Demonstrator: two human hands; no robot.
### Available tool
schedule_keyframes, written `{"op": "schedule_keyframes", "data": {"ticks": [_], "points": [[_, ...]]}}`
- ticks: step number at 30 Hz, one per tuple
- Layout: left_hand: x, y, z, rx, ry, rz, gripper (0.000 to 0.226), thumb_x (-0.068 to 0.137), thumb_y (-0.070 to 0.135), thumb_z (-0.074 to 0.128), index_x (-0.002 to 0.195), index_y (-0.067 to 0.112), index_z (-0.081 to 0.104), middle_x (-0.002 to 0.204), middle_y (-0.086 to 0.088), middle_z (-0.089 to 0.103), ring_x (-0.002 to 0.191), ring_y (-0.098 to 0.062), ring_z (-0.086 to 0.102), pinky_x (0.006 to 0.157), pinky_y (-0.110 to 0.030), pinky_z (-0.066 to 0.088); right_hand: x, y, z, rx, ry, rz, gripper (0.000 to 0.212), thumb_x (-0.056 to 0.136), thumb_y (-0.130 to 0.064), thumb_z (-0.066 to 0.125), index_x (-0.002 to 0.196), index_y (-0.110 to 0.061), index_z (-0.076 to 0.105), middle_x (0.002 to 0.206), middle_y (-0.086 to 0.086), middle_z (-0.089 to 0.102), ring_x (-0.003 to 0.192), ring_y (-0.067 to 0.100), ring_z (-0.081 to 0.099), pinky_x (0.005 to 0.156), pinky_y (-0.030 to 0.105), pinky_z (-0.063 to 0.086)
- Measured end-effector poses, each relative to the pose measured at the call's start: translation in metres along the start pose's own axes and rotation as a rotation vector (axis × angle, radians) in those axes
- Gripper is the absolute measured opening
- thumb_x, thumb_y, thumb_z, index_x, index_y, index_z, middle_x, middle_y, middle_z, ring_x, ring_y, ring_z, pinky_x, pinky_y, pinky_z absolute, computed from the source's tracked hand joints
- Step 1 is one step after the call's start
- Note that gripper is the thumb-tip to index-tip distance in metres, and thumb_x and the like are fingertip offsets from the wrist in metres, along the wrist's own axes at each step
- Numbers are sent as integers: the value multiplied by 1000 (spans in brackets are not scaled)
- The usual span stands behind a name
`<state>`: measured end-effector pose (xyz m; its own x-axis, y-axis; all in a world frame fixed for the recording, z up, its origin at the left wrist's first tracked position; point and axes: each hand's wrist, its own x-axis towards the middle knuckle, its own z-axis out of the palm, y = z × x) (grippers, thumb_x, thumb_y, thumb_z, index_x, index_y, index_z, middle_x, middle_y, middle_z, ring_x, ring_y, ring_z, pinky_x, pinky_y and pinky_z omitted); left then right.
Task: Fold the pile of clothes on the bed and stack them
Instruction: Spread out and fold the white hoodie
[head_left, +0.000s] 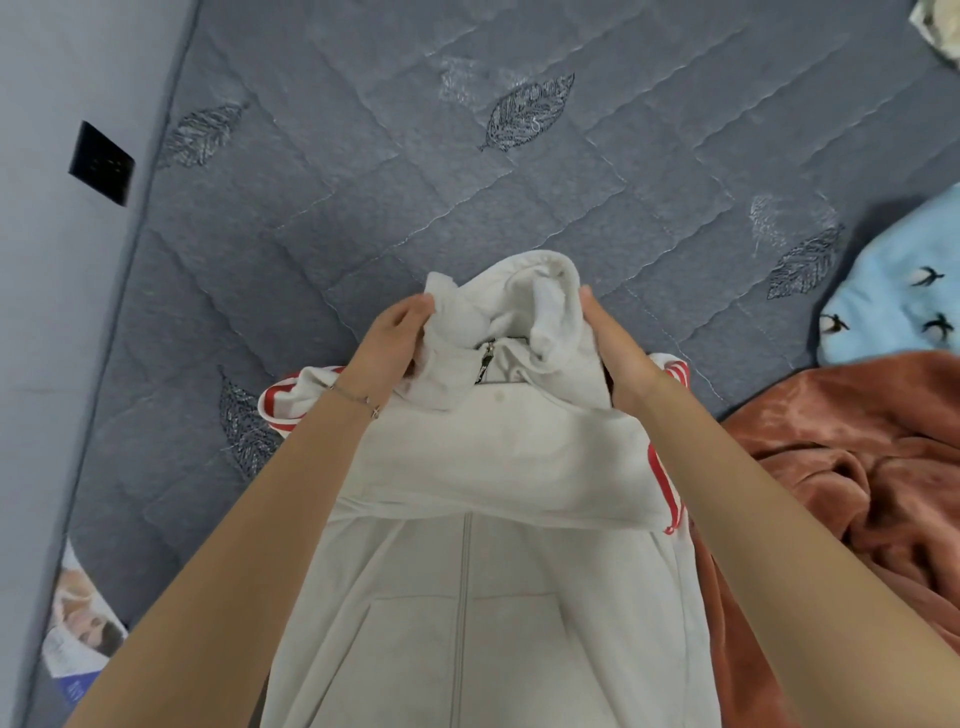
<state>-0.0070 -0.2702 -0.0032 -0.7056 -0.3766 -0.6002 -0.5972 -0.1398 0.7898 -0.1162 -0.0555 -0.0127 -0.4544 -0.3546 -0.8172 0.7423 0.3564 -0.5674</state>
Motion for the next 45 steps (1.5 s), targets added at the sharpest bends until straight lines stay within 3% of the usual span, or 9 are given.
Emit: {"op": "schedule_keyframes", "data": {"ticks": [8,12,16,20,26,31,38,41,45], "points": [[-4,14,-2,-160,53,184,28,104,21,45,78,20,57,59,8,36,53,-7,31,47,-24,25,-14,-14,19,-56,99,-344,33,91,-8,64,123,-17,63,114,2,70,96,11,68,81,26,53],[-6,19,-14,-366,46,245,21,98,28,47,82,18,58,74,-6,42,68,-15,40,62,-30,33,-28,-17,22,4,168,-494,23,92,-8,63,113,-16,67,112,-1,69,97,7,66,81,20,53],[-7,20,-25,-578,-104,256,31,100,26,38,113,4,54,134,-12,58,130,-26,51,107,-38,43,-34,-13,20,82,234,-503,15,89,-18,69,103,-13,72,111,4,70,99,14,65,88,27,53],[-20,21,-24,-694,-171,175,40,106,20,28,90,10,64,113,-9,71,117,-23,61,101,-33,48,-37,-7,17,176,208,-445,20,94,-23,63,80,-12,72,81,0,69,77,12,63,71,23,51],[-20,-6,-14,-169,-102,-80,38,106,29,36,77,9,51,61,-3,64,55,-14,61,56,-23,51,-23,21,10,-189,279,-206,44,86,-44,70,67,-11,48,64,1,40,61,12,38,58,23,30],[-15,-29,1,-71,-67,-282,35,104,46,34,119,19,51,101,-5,66,78,-16,68,63,-33,56,-18,33,10,-306,224,-5,83,75,-80,55,123,-13,53,116,-8,60,108,12,55,93,29,40],[-15,-29,2,226,-176,319,25,102,10,48,122,12,62,111,3,66,97,1,57,87,-17,45,-15,28,13,-305,271,-183,33,87,-56,64,95,-24,59,90,-7,64,87,10,59,77,21,44],[-20,-30,-5,376,-195,469,32,101,15,47,129,14,61,117,8,66,107,-1,58,96,-18,43,-9,21,19,-365,462,-315,46,78,-59,70,89,-18,53,97,-5,64,94,14,61,84,31,49],[-26,-34,-12,617,-152,593,38,95,20,46,128,14,64,81,12,57,80,6,52,73,-9,39,-4,12,25,-498,516,-349,39,79,-44,76,83,-6,66,81,4,67,78,19,61,75,34,49]]}}
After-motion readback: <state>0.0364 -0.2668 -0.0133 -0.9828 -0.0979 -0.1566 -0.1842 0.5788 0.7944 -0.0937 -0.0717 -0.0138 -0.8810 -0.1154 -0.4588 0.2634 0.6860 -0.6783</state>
